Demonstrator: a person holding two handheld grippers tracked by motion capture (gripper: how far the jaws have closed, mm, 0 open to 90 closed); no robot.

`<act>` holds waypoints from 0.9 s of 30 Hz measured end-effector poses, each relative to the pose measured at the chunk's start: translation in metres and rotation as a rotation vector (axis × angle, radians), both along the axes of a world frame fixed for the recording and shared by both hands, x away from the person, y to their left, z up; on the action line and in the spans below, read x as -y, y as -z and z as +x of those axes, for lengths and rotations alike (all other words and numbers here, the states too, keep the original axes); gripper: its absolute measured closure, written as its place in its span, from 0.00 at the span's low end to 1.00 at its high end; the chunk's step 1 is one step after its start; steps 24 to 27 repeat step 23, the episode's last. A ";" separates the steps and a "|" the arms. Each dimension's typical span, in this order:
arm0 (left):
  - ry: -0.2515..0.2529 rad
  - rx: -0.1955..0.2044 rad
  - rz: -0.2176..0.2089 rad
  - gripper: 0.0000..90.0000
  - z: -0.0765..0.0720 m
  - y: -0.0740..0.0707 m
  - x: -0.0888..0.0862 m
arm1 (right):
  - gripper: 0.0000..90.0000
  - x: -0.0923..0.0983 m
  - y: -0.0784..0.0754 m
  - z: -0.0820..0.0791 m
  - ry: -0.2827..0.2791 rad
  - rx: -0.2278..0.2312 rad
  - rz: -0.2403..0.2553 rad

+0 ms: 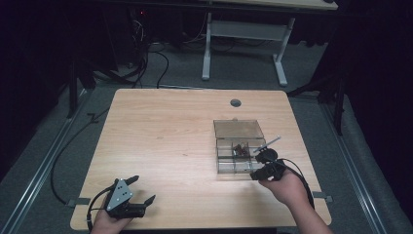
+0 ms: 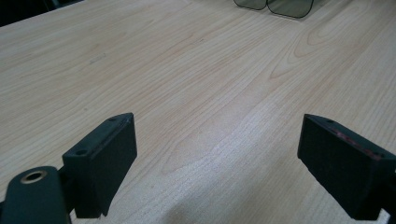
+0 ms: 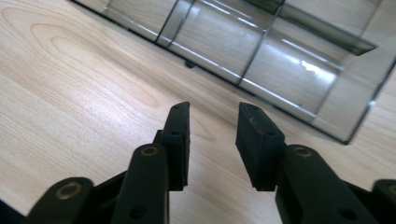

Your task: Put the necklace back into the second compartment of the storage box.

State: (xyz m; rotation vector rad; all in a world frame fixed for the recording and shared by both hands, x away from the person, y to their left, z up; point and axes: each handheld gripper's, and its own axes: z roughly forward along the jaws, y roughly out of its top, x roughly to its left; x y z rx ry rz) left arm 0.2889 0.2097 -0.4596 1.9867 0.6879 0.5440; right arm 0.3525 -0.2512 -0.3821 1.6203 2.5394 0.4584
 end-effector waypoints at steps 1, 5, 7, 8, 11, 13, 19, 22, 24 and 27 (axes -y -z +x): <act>0.000 -0.001 -0.001 0.14 0.000 0.000 0.000 | 0.68 0.000 0.004 -0.004 0.003 0.025 0.019; 0.000 -0.003 -0.004 0.13 0.000 0.000 -0.001 | 0.65 0.003 0.017 -0.021 0.023 0.147 0.066; 0.001 -0.005 -0.003 0.14 0.000 0.000 0.000 | 0.64 0.004 0.024 -0.030 0.023 0.216 0.113; 0.001 -0.006 -0.001 0.13 0.000 0.000 0.000 | 0.64 0.005 0.028 -0.035 0.018 0.254 0.142; 0.000 -0.003 -0.005 0.14 0.000 0.000 0.000 | 0.64 0.006 0.044 -0.049 0.005 0.386 0.168; 0.003 -0.004 -0.006 0.13 0.000 0.000 0.000 | 0.64 0.007 0.055 -0.058 0.011 0.467 0.212; -0.009 0.006 -0.007 0.13 0.000 0.000 0.000 | 0.61 0.009 0.071 -0.074 0.031 0.641 0.280; -0.014 0.007 -0.006 0.13 -0.001 0.000 0.000 | 0.59 0.013 0.072 -0.074 0.031 0.637 0.304; -0.016 0.009 -0.006 0.13 -0.001 0.000 0.000 | 0.58 0.014 0.072 -0.073 0.035 0.620 0.312; -0.016 0.009 -0.006 0.13 -0.001 0.000 0.000 | 0.58 0.014 0.072 -0.073 0.035 0.620 0.312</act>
